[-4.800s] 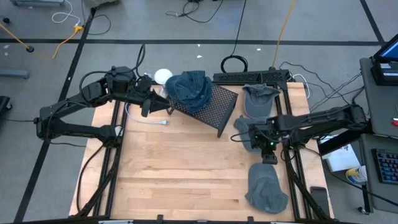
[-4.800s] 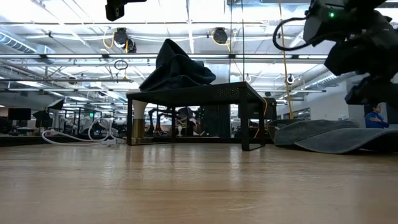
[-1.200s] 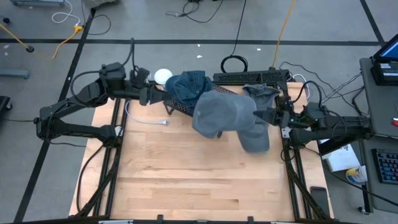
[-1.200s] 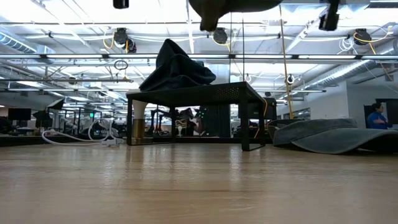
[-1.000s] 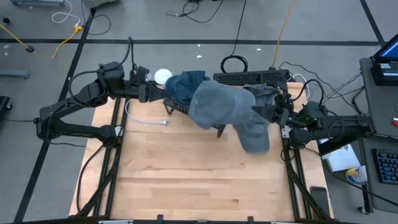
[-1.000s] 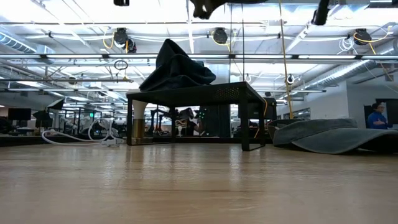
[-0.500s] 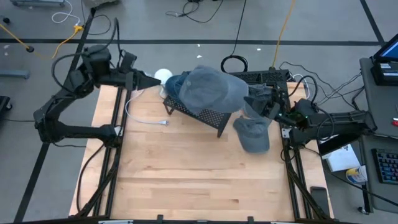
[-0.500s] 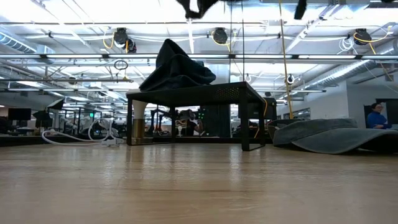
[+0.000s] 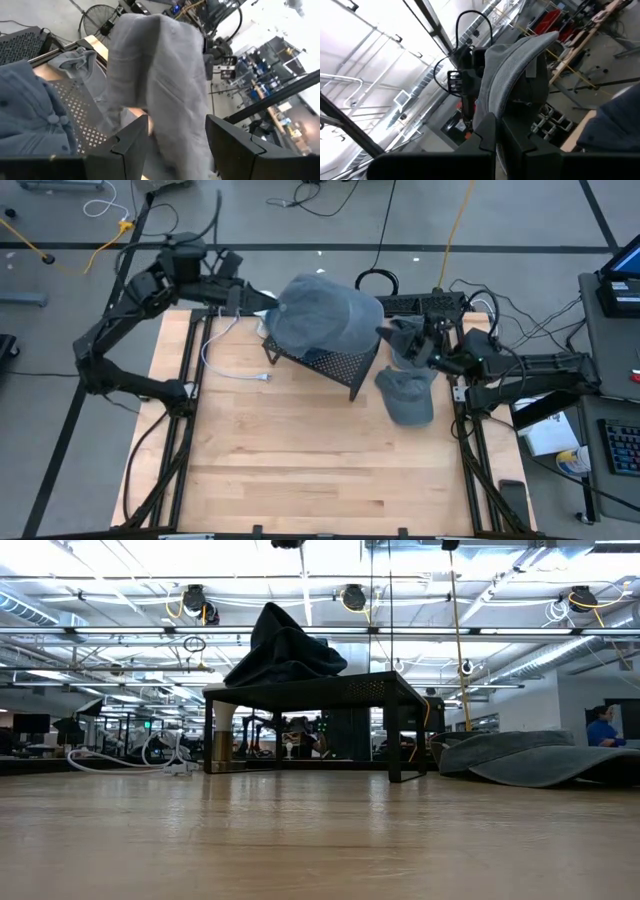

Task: Pick & Place hat
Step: Put the bottom gray cap on the shelf

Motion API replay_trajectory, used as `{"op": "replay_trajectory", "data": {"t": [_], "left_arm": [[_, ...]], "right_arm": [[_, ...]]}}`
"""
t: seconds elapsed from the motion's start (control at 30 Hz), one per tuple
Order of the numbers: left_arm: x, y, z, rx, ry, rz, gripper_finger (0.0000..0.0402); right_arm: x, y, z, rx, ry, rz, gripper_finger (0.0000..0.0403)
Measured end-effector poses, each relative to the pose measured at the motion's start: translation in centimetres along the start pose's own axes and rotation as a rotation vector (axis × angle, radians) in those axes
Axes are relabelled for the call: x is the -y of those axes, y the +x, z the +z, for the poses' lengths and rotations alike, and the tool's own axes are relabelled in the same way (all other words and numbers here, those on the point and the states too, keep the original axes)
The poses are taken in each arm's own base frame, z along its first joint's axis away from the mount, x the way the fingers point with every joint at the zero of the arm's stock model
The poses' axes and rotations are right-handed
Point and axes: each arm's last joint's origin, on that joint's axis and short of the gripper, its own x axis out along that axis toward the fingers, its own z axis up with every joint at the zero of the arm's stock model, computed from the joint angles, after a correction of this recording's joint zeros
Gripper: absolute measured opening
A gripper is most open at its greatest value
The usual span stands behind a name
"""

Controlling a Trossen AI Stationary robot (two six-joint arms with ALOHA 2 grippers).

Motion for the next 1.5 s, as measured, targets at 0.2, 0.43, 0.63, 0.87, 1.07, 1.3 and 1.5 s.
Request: {"op": "replay_trajectory", "data": {"t": [0.2,0.43,0.63,0.87,1.07,1.3,1.5], "left_arm": [[0.2,2.2,0.0,-0.015,0.016,0.015,0.0202],[0.7,4.3,-0.2,-0.026,0.042,-0.036,0.0202],[1.1,4.3,-0.1,0.019,0.036,-0.022,0.0168],[1.7,4.2,-0.6,-0.037,0.044,-0.086,0.0094],[1.9,3.9,-0.5,-0.021,0.071,-0.083,0.0073],[1.9,4.0,-0.7,-0.03,0.071,-0.083,0.0072],[2.1,3.8,-0.7,-0.026,0.073,-0.085,0.0072]], "right_arm": [[0.2,-0.1,0.9,0.005,-0.007,0.016,0.0],[0.7,-0.1,1.3,-0.062,0.068,0.035,0.0],[0.9,-0.3,1.2,-0.081,0.073,0.01,0.0],[0.6,-0.8,1.6,-0.071,0.067,0.022,0.0],[0.4,-1.6,2.0,-0.082,0.061,-0.002,0.0],[0.2,-2.0,2.3,-0.075,0.061,0.007,0.0],[0.0,-2.5,2.5,-0.076,0.046,0.002,0.0]]}}
